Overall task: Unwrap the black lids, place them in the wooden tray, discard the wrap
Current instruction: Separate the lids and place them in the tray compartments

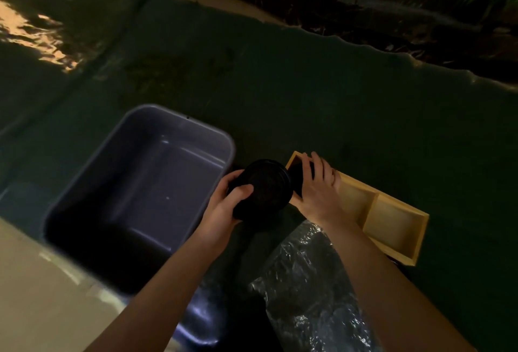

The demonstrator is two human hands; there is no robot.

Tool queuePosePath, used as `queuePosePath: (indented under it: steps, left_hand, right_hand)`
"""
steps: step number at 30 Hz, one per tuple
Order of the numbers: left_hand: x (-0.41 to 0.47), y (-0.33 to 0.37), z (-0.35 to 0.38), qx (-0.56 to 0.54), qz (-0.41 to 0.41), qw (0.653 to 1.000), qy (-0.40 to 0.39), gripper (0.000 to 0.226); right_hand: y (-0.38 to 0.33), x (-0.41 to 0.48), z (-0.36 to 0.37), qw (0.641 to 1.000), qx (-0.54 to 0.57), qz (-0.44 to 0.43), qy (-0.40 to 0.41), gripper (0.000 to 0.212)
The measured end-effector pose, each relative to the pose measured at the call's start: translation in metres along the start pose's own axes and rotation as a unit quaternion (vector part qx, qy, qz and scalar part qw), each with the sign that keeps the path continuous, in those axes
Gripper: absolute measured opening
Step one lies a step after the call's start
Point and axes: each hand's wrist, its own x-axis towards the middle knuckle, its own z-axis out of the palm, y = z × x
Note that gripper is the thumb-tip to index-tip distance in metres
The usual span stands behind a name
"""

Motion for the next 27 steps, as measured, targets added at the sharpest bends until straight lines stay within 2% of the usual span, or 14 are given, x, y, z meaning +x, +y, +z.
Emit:
queuePosePath:
  steps: [2, 4, 5, 7, 9, 10, 14, 18, 21, 25, 27]
  left_hand:
    - [0.0, 0.0, 0.002, 0.018, 0.002, 1.0, -0.01, 0.046]
    - [-0.001, 0.001, 0.005, 0.034, 0.007, 0.999, -0.015, 0.044]
    - [-0.001, 0.001, 0.007, 0.044, 0.01, 0.999, -0.017, 0.048]
    - [-0.003, -0.001, 0.013, 0.074, 0.023, 0.997, -0.024, 0.057]
    - [-0.006, -0.003, 0.021, 0.124, 0.057, 0.99, -0.038, 0.061]
    - [-0.007, -0.004, 0.025, 0.15, 0.075, 0.985, -0.048, 0.059]
    - [-0.012, -0.005, 0.044, 0.198, 0.109, 0.97, -0.084, 0.046]
    - [-0.018, -0.003, 0.054, 0.209, 0.115, 0.964, -0.114, 0.046]
    - [-0.025, 0.001, 0.06, 0.198, 0.11, 0.964, -0.138, 0.058]
    - [-0.033, 0.007, 0.068, 0.23, 0.116, 0.953, -0.159, 0.062]
    - [-0.035, 0.009, 0.072, 0.263, 0.129, 0.942, -0.164, 0.063]
  right_hand:
    - [-0.001, -0.01, -0.018, 0.99, 0.132, 0.018, 0.041, 0.086]
    - [-0.005, -0.032, -0.039, 0.938, 0.331, 0.046, 0.095, 0.07]
    - [-0.008, -0.046, -0.049, 0.905, 0.409, 0.044, 0.11, 0.069]
    - [-0.014, -0.074, -0.065, 0.872, 0.482, 0.007, 0.08, 0.09]
    - [-0.023, -0.096, -0.075, 0.881, 0.472, -0.029, 0.012, 0.123]
    - [-0.027, -0.103, -0.076, 0.887, 0.459, -0.037, -0.003, 0.131]
    - [-0.028, -0.12, -0.079, 0.889, 0.455, -0.021, 0.047, 0.124]
    - [-0.02, -0.133, -0.084, 0.923, 0.369, 0.006, 0.111, 0.121]
    - [-0.012, -0.141, -0.091, 0.936, 0.337, 0.021, 0.1, 0.12]
    - [-0.009, -0.149, -0.095, 0.949, 0.303, 0.031, 0.083, 0.139]
    - [-0.009, -0.152, -0.097, 0.951, 0.293, 0.025, 0.09, 0.137]
